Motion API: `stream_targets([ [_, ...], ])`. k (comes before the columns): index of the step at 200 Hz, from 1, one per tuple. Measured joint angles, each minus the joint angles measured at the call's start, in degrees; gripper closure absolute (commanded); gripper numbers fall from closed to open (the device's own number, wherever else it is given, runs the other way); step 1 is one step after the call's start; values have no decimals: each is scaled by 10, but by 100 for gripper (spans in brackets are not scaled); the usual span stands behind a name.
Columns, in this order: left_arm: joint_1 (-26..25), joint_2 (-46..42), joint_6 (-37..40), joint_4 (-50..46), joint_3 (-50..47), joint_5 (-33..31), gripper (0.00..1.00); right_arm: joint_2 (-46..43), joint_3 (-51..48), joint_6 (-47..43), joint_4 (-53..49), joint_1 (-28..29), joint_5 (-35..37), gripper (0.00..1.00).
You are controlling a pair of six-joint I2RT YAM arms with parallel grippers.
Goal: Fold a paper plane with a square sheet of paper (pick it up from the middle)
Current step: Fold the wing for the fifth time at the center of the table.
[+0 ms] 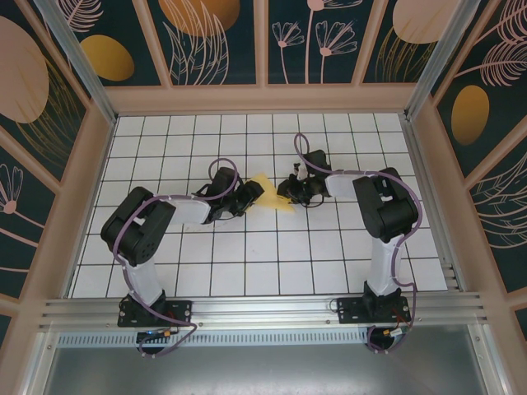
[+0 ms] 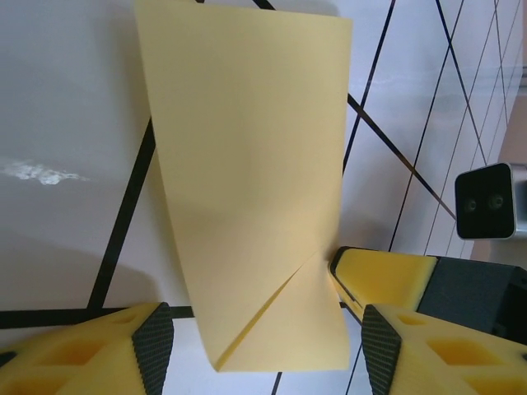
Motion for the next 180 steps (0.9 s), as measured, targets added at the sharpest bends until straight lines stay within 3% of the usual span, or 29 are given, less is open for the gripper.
stream_targets([
  [40,0,0,0,-4,2,2,38,0,-3,10,5,-3,-3,79],
  [112,0,35,-4,3,32,35,65,0,-7,10,14,-4,-13,76],
  [156,0,36,5,3,36,30,93,-12,-7,-33,22,-5,-17,52],
  [180,0,36,11,-1,40,23,99,-37,-14,-72,28,-9,12,43],
])
